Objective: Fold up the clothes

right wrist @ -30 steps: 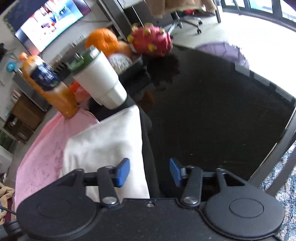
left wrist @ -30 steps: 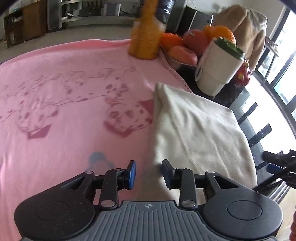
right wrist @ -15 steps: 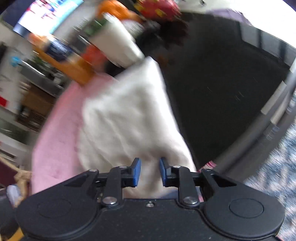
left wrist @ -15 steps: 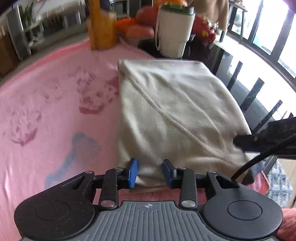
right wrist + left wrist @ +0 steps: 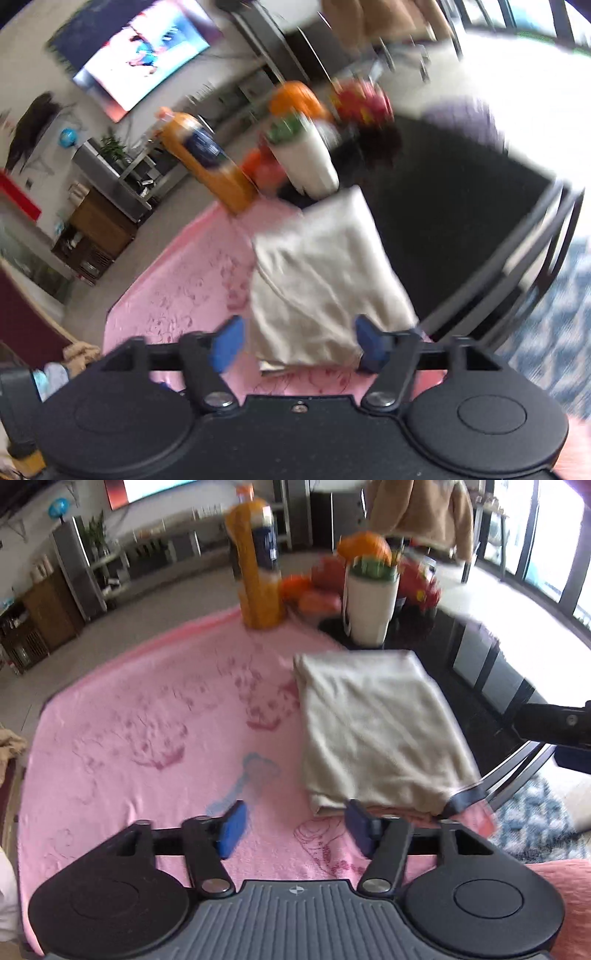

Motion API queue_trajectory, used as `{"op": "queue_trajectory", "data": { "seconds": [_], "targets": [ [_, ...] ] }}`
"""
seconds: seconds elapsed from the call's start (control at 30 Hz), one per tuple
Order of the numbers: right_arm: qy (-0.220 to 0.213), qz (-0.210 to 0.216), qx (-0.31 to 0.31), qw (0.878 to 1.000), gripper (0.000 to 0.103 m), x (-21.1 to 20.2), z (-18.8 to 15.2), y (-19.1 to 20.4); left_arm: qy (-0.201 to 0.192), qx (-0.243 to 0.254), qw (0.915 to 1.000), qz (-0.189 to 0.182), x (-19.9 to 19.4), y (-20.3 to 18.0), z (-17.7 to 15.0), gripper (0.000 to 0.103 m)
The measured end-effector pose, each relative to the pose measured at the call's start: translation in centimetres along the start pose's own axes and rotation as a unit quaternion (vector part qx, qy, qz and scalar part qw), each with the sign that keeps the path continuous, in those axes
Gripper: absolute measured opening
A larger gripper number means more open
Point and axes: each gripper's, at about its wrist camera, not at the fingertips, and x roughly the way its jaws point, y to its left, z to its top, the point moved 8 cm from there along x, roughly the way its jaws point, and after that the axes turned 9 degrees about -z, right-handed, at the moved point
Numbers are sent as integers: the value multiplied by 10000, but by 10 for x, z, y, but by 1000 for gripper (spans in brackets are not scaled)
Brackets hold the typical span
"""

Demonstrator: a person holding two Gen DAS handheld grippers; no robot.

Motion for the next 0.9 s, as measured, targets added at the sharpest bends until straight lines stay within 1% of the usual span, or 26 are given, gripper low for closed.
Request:
{"op": "queue_trajectory", "data": {
  "seconds": [0.03, 0.1, 0.13, 0.17, 0.2, 0.37, 0.47, 0.6, 0.8, 0.9],
  "targets": [
    [-111, -78, -173, 9998, 82, -15, 4, 4, -83, -39, 9999, -57, -12, -1, 2, 81],
    [-226, -200, -425, 9986, 94, -38, 5, 9, -183, -108, 9996, -178, -31, -4, 3, 86],
    [-272, -252, -531, 9979, 96, -49, 5, 11, -214, -120, 9994, -241, -39, -6, 3, 86],
    [-318, -304, -636, 9970, 101, -60, 5, 12, -240, -125, 9992, -301, -46, -8, 3, 86],
    [-352, -370, -720, 9961, 103, -66, 3, 14, -261, -110, 9990, -353, -53, -11, 3, 88],
    [-372, -808, -1139, 9895, 103, -91, -10, 17, -426, -50, 9976, -547, -82, -19, -1, 95],
    [-344, -1041, -1322, 9851, 103, -102, -15, 16, -387, -119, 9967, -699, -93, -19, -6, 96],
    [-227, -1087, -1289, 9854, 103, -109, -21, 12, -263, -150, 9957, -871, -102, -20, -15, 97],
    [-126, -1170, -1439, 9826, 103, -109, -30, 16, -298, -22, 9960, -837, -110, -23, -20, 97],
    [-153, -1196, -1501, 9813, 103, -113, -30, 18, -296, -19, 9962, -813, -110, -23, -21, 97]
  ]
}}
